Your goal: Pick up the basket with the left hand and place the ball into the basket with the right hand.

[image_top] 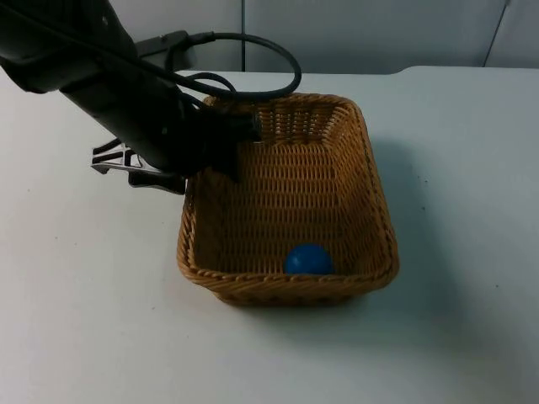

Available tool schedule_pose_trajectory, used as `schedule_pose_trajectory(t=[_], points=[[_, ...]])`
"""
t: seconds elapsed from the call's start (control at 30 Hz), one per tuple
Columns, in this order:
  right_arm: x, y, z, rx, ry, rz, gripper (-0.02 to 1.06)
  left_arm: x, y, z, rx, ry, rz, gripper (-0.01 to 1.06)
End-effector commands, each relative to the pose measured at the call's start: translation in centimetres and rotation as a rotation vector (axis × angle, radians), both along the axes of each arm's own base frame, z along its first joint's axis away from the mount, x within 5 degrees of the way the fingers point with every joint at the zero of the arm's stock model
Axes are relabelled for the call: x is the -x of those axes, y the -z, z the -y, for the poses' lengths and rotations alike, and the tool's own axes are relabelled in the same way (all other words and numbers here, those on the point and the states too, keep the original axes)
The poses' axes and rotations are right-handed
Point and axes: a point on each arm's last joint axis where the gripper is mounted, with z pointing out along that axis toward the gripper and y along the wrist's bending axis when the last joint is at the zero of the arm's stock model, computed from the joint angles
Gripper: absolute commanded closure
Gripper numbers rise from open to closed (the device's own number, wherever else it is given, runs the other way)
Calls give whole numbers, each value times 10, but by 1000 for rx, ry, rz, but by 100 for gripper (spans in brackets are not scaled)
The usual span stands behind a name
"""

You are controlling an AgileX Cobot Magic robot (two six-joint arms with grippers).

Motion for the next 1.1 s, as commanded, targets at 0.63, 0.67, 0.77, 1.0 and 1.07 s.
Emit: schedule_pose_trajectory(t=[0.63, 0.67, 0.77, 1.0, 1.07], points=[[1, 0, -6, -2, -31, 9, 0, 5, -41, -4, 25, 24, 30, 0], [2, 0, -8, 3, -44, 10, 0, 6, -46, -4, 30, 26, 39, 0], [2, 0, -11, 10, -59, 9, 0, 9, -57, -4, 40, 37, 40, 0], [8, -4, -10, -13, -50, 31, 0, 23, -107, -10, 0, 155, 153, 0], [11, -6, -9, -15, -50, 41, 0, 30, -133, -15, -25, 182, 236, 0]])
